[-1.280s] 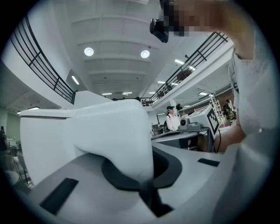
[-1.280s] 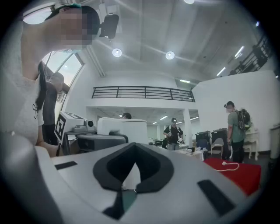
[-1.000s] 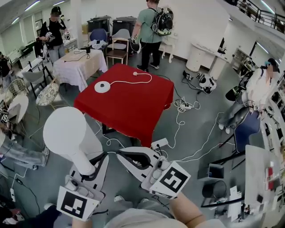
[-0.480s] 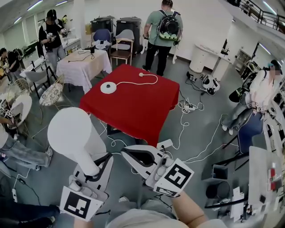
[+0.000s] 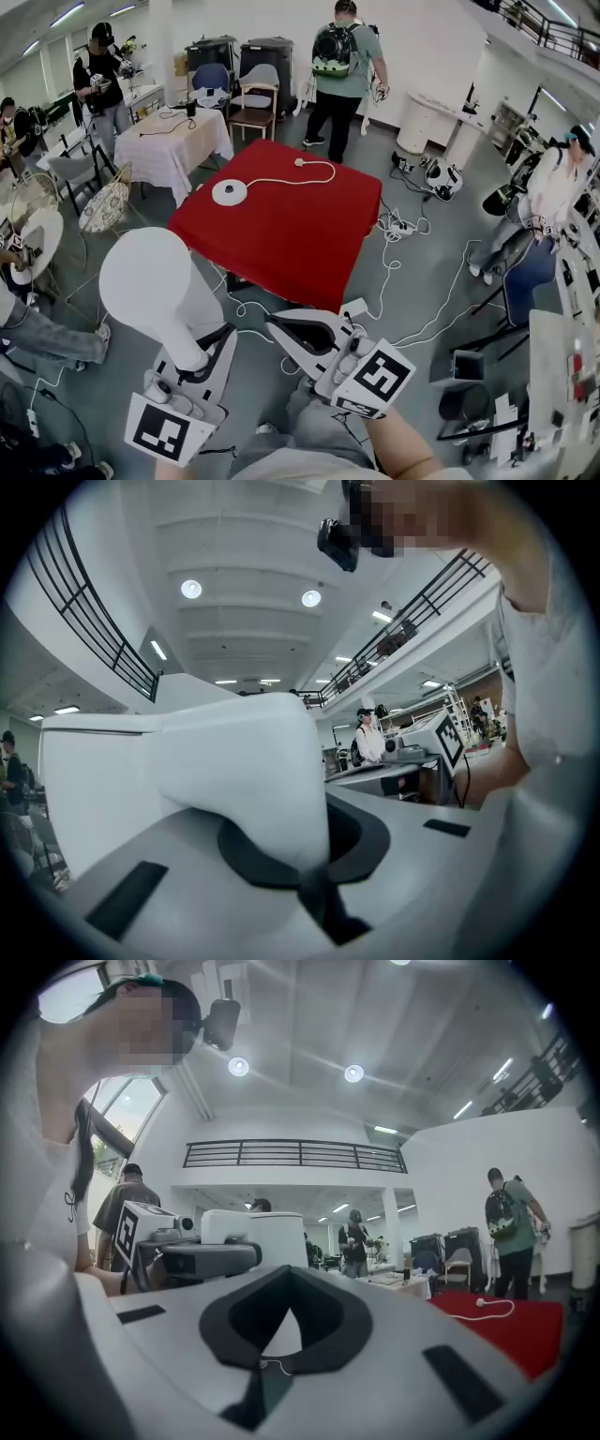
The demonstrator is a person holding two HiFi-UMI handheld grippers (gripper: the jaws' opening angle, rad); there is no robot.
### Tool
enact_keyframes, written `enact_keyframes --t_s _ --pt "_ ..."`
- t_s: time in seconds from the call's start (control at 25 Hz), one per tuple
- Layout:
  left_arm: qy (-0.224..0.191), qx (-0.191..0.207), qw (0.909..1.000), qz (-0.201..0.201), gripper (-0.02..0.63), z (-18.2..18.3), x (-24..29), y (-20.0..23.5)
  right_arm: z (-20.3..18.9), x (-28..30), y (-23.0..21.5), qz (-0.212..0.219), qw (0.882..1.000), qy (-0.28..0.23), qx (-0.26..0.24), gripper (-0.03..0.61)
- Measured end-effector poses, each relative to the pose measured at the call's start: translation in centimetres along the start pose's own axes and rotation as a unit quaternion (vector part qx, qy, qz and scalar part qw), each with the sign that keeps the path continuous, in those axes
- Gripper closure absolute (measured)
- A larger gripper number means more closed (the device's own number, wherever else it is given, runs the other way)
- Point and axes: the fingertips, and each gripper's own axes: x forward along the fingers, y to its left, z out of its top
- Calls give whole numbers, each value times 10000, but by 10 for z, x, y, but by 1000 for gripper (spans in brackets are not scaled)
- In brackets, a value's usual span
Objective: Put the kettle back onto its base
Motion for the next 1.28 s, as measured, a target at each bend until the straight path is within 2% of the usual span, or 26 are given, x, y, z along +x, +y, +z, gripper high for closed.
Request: enact_keyframes --t_s 0.36,0.8,1.0,1.28 --pt "78 20 9995 319 604 -12 71 44 -8 40 -82 434 9990 -44 83 572" --pt "-39 82 9954 950 604 -4 178 89 -2 64 -194 1114 9938 -39 -1 572" --pt "-5 91 9938 1107 604 -7 209 105 -6 71 -228 1226 9924 -83 85 572" --pt "102 130 9946 1026 604 -17 242 125 -6 87 -263 1190 9927 -142 146 572"
